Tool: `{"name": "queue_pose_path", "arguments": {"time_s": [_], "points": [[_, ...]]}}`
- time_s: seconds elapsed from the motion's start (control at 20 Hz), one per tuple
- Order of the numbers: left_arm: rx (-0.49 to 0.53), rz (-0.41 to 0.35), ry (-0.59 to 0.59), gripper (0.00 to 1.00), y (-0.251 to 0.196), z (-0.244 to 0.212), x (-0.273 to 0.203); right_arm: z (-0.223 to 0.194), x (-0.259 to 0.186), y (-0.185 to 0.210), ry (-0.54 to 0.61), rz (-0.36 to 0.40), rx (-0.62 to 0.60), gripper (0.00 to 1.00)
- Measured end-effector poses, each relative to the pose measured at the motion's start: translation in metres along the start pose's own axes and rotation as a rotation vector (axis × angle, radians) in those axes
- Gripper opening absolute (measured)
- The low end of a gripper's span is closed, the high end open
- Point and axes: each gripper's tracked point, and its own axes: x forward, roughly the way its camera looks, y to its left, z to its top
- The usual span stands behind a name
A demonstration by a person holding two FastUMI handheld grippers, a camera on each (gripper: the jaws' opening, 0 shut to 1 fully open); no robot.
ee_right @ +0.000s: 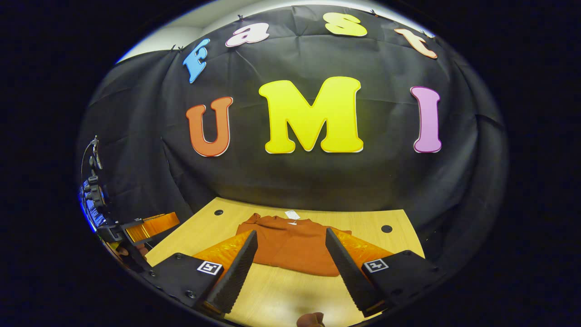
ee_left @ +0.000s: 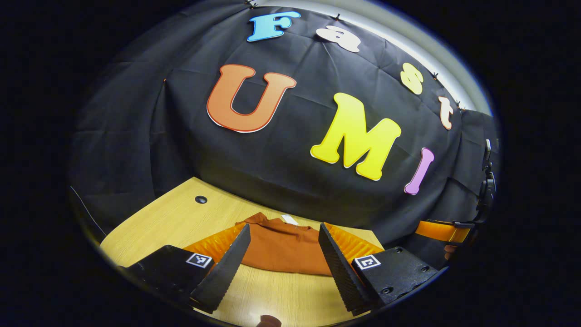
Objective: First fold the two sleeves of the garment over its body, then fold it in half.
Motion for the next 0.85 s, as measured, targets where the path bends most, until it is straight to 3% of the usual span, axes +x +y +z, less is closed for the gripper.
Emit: {"name": "queue_pose_path", "arguments": {"time_s": [0.15, 0.3, 0.5, 0.6, 0.7, 0.85], "points": [[0.036, -0.017, -0.042, 0.98, -0.013, 0.005, -0.013, -0.011, -0.020, -0.002, -0.034, -0.033, 0.081, 0.96], [0.089, 0.012, -0.079, 0.98, -0.010, 0.017, -0.015, 0.009, -0.026, -0.019, -0.102, -0.120, 0.097, 0.96], [0.130, 0.029, -0.104, 0.98, -0.016, 0.024, -0.023, 0.044, -0.049, -0.030, -0.240, -0.182, 0.036, 0.96], [0.176, 0.041, -0.097, 0.98, -0.018, 0.021, -0.021, 0.046, -0.055, -0.031, -0.266, -0.206, -0.018, 0.92], [0.234, 0.063, -0.082, 0.98, -0.016, 0.015, -0.019, 0.045, -0.058, -0.025, -0.276, -0.211, -0.057, 0.96], [0.263, 0.053, -0.069, 0.98, -0.023, 0.006, -0.020, 0.040, -0.063, -0.017, -0.280, -0.211, -0.108, 0.93]]}}
